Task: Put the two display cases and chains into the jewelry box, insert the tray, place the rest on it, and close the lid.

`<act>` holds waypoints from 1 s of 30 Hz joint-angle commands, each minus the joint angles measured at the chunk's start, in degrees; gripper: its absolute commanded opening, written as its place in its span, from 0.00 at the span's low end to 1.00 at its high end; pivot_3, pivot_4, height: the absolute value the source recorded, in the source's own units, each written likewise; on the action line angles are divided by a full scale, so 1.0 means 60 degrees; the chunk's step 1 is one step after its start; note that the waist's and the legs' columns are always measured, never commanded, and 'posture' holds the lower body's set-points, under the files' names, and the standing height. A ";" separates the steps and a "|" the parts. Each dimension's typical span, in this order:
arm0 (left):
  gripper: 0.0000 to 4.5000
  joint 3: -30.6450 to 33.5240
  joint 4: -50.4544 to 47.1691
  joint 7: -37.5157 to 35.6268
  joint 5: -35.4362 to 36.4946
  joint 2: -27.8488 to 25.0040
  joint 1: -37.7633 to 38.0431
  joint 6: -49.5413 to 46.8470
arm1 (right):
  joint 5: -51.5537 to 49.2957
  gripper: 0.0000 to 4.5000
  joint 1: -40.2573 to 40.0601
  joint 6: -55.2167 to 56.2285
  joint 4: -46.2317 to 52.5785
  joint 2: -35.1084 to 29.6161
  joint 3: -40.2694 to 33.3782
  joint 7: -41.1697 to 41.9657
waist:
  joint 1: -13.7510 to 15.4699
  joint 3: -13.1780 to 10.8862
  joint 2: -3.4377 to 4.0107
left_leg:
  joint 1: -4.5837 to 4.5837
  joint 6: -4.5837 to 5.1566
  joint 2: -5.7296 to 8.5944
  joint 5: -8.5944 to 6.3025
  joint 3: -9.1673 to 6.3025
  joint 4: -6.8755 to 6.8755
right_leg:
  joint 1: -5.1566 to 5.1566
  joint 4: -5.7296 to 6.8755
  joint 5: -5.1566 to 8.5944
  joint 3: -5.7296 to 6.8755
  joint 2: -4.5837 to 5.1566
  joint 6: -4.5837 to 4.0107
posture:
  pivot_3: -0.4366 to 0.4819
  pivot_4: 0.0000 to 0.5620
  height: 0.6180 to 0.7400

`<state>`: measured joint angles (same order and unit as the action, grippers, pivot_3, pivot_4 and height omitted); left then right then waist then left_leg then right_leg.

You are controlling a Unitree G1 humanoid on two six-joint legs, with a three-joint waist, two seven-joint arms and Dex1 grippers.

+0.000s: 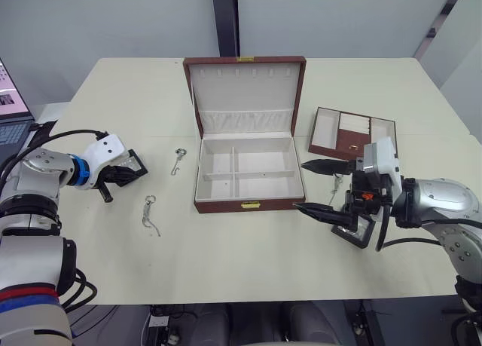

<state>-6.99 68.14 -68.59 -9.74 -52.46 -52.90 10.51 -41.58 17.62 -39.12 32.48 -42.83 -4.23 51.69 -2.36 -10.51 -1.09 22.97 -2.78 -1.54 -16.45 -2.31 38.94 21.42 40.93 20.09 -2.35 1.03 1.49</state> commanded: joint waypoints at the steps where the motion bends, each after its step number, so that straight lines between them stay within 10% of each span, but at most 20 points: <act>1: 0.00 0.0123 -0.0070 -0.0110 0.0027 -0.0262 0.0030 0.0007 | -0.0016 1.00 0.0207 0.0216 0.0101 -0.0091 -0.0059 0.0091 | -0.0002 0.0000 0.0000 | 0.0000 0.0000 0.0000 0.0000 -0.0001 0.0000 | 0.0000 0.0000 0.0000 0.0000 0.0000 0.0000 | 0.48 0.27 1.00; 19: 0.00 0.0229 -0.7457 -0.3845 0.1873 -0.1274 0.0439 -0.4737 | -0.0054 1.00 -0.0100 0.0334 -0.0052 -0.0429 -0.0956 -0.0126 | -0.0066 -0.0004 -0.0008 | 0.0006 -0.0004 -0.0003 0.0002 -0.0008 0.0001 | -0.0005 -0.0003 0.0000 0.0001 0.0000 0.0000 | 0.48 0.27 1.00; 30: 0.00 -0.0908 -1.0272 -0.3823 0.2888 0.0256 -0.0674 -0.6968 | -0.0010 1.00 -0.1357 0.0315 0.0384 -0.0833 -0.2209 -0.0686 | 0.0017 -0.0004 -0.0009 | 0.0008 -0.0002 0.0002 0.0001 -0.0003 0.0004 | -0.0008 -0.0006 0.0000 -0.0010 -0.0036 0.0000 | 0.48 0.27 1.00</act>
<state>-11.94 8.07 -91.85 6.83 -51.17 -55.16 -30.68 -41.45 9.73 -37.93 32.61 -46.92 -14.78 48.27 -2.26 -10.54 -1.14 23.01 -2.79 -1.55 -16.44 -2.31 38.97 21.38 40.90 20.09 -2.43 0.80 1.49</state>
